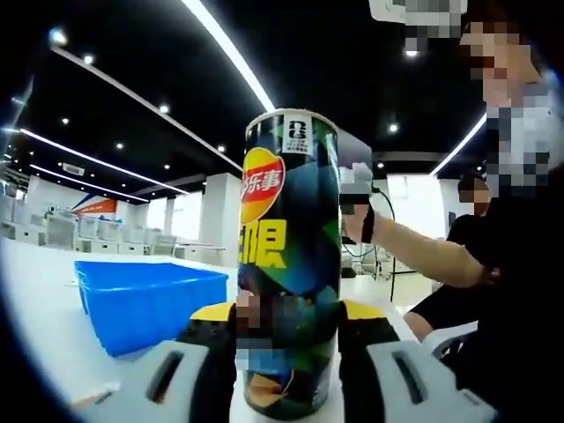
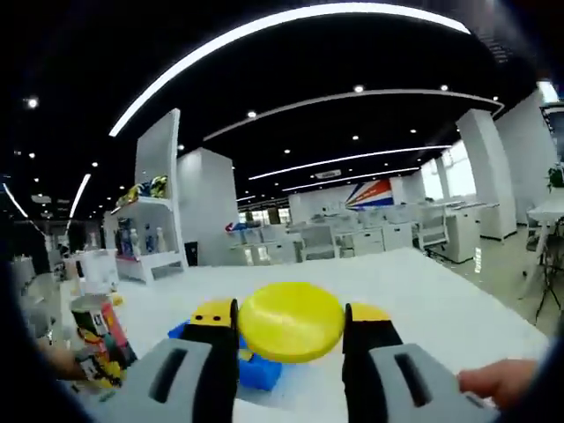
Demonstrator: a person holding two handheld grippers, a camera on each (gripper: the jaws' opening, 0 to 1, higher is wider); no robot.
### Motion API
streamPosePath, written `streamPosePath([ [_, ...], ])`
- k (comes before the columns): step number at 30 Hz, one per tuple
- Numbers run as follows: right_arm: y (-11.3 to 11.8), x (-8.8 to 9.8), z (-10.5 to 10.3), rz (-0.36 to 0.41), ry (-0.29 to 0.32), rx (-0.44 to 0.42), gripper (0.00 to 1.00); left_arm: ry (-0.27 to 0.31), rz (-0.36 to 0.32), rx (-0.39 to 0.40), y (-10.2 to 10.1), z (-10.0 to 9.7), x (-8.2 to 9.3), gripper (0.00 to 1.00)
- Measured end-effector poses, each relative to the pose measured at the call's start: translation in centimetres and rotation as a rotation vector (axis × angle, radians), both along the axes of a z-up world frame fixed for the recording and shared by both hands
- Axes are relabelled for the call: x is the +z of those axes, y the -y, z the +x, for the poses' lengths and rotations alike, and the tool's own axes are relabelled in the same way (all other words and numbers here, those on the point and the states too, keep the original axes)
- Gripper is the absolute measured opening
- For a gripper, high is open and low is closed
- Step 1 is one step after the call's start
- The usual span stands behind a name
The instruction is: Open the lid of the chip container on the table, take out the chips, place them into the box in front of the container, and close the lid
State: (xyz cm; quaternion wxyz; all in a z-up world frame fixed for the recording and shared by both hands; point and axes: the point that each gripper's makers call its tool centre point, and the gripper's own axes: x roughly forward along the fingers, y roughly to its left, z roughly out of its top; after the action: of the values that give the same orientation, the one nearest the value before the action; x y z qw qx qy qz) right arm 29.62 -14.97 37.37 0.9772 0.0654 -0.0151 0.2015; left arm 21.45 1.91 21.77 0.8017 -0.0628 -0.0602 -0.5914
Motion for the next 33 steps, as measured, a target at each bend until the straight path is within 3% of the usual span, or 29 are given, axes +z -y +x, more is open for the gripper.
streamPosePath([
  [2, -3.3, 1.6, -1.2, -0.026, -0.014, 0.088, 0.42, 0.0, 0.0, 0.0, 0.0, 0.0, 0.0, 0.45],
  [4, -6.5, 3.2, -2.5, -0.066, 0.018, 0.162, 0.42, 0.004, 0.003, 0.001, 0.0, 0.0, 0.0, 0.45],
  [7, -10.3, 4.0, -4.4, -0.117, 0.019, 0.258, 0.42, 0.009, 0.005, 0.003, 0.0, 0.0, 0.0, 0.45],
  [11, -14.9, 2.9, -6.7, -0.13, -0.039, 0.395, 0.42, 0.014, 0.009, 0.005, 0.0, -0.1, -0.1, 0.45],
  [14, -17.2, 1.3, -7.3, -0.18, -0.06, 0.437, 0.42, 0.014, 0.01, 0.005, 0.0, -0.1, -0.1, 0.45],
  [18, -18.4, -1.0, -7.2, -0.261, -0.084, 0.434, 0.42, 0.013, 0.012, 0.006, 0.0, -0.1, -0.1, 0.45],
  [29, -19.2, -3.8, -7.3, -0.354, -0.163, 0.481, 0.42, 0.013, 0.012, 0.006, 0.0, 0.0, -0.1, 0.45],
  [30, -19.1, -3.6, -7.0, -0.365, -0.131, 0.467, 0.42, 0.012, 0.012, 0.006, 0.0, 0.0, -0.1, 0.45],
  [33, -19.2, -3.7, -7.0, -0.374, -0.131, 0.466, 0.42, 0.011, 0.011, 0.008, 0.0, 0.0, -0.1, 0.45],
])
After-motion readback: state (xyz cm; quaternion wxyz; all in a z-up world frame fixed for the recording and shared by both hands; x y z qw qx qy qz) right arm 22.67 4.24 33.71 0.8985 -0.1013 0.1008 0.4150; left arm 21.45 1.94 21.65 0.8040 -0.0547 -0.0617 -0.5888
